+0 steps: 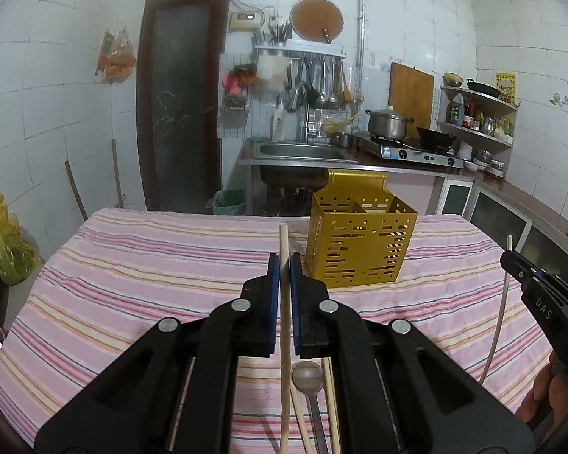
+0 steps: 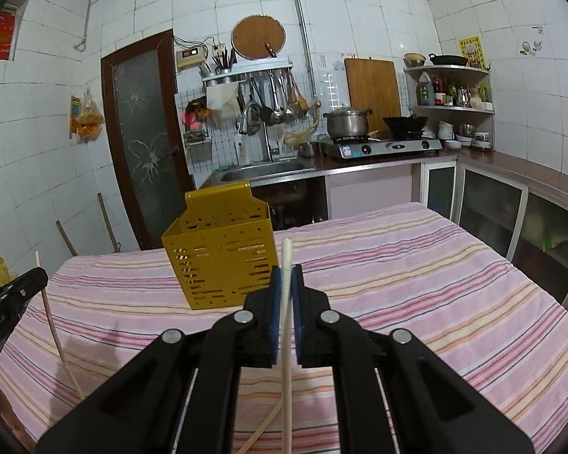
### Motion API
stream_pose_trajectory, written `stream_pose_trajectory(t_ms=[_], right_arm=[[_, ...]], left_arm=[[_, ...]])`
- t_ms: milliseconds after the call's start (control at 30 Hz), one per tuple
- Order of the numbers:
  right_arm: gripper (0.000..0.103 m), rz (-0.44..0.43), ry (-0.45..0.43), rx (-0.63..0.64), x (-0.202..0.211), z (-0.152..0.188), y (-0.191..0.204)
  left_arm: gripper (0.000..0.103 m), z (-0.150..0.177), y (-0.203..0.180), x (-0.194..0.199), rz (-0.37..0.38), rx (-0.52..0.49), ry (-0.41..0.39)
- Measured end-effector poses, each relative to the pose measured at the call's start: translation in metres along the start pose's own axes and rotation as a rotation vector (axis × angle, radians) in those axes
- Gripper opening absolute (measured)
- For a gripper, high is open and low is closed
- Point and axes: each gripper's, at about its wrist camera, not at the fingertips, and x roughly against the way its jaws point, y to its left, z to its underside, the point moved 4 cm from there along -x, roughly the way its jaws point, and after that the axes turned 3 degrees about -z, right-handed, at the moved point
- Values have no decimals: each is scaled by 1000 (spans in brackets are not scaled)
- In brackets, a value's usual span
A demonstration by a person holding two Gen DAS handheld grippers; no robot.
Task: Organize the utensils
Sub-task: 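Lift the chopsticks upright with both tools and carry them toward the yellow holder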
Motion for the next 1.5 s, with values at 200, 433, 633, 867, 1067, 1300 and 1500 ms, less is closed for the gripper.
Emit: stream_pose_trajectory(t_ms=[200, 433, 633, 867, 1067, 1300, 1500], right_arm=[[6, -4, -64, 22, 16, -10, 5], [6, -3, -104, 48, 14, -26, 11], [6, -2, -114, 66, 4, -38, 15], [6, -8, -117, 84, -7, -48, 20], [6, -11, -124, 86, -11, -54, 16], [6, 2, -63, 36, -13, -51, -3], [6, 21, 32, -16, -17, -36, -26]], left_arm=[[4, -4, 1, 9, -2, -10, -51], [4, -14, 3, 8, 8, 1, -74], [4, -27, 3, 3, 15, 8, -90], [4, -46, 0, -6, 34, 23, -99], [4, -54, -3, -12, 38, 26, -109], [4, -50, -2, -17, 36, 19, -89], [4, -47, 2, -20, 33, 36, -77]])
